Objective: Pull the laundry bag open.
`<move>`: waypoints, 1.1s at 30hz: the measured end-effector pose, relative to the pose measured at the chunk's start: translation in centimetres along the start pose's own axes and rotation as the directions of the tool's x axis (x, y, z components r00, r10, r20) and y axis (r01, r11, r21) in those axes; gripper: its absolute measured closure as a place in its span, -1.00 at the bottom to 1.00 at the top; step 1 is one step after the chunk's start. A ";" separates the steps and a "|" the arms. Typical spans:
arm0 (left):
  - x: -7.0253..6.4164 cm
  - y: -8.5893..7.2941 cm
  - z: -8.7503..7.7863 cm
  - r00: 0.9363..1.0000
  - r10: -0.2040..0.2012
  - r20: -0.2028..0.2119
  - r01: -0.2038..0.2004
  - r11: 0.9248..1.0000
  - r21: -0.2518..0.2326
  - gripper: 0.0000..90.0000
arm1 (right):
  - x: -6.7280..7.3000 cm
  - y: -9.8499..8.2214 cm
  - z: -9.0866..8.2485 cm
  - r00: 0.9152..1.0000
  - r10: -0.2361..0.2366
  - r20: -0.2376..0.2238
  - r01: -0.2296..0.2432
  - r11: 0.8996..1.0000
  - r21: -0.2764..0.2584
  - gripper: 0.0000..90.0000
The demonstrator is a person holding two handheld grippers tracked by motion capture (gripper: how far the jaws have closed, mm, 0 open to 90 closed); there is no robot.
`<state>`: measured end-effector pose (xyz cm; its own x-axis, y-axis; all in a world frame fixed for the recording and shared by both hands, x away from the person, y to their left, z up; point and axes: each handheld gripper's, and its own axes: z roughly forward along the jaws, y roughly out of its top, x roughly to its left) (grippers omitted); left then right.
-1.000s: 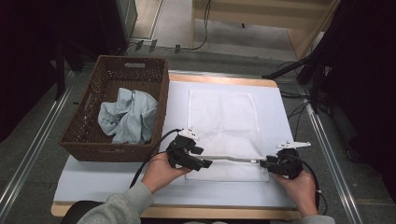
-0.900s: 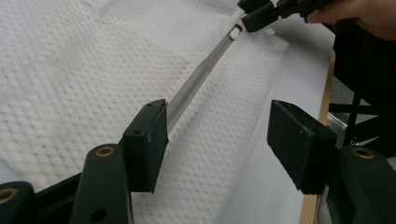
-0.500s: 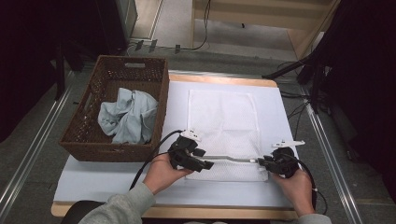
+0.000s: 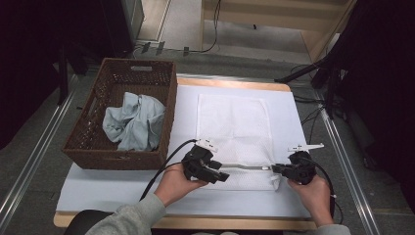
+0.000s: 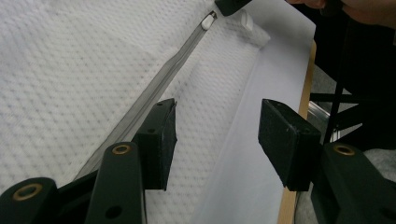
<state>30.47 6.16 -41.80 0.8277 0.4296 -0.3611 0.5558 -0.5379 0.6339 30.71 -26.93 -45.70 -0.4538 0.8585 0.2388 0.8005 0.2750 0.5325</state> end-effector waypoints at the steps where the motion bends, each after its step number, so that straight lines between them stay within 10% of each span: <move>1: 0.0 0.2 0.1 1.000 0.007 0.000 -0.007 1.000 0.008 0.03 | 0.1 0.0 -0.1 1.000 -0.002 0.001 0.002 1.000 -0.001 0.88; 33: -1.4 4.8 5.0 0.994 0.096 -0.055 -0.093 0.994 0.048 0.25 | -0.1 0.6 -1.9 0.997 0.000 -0.073 -0.005 0.998 -0.059 0.88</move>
<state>32.40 -0.60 -41.68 0.8715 0.4155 -0.2603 0.4793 -0.6097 0.6313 30.48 -27.68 -43.91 -0.4808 0.8247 0.2977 0.7783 0.2451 0.5780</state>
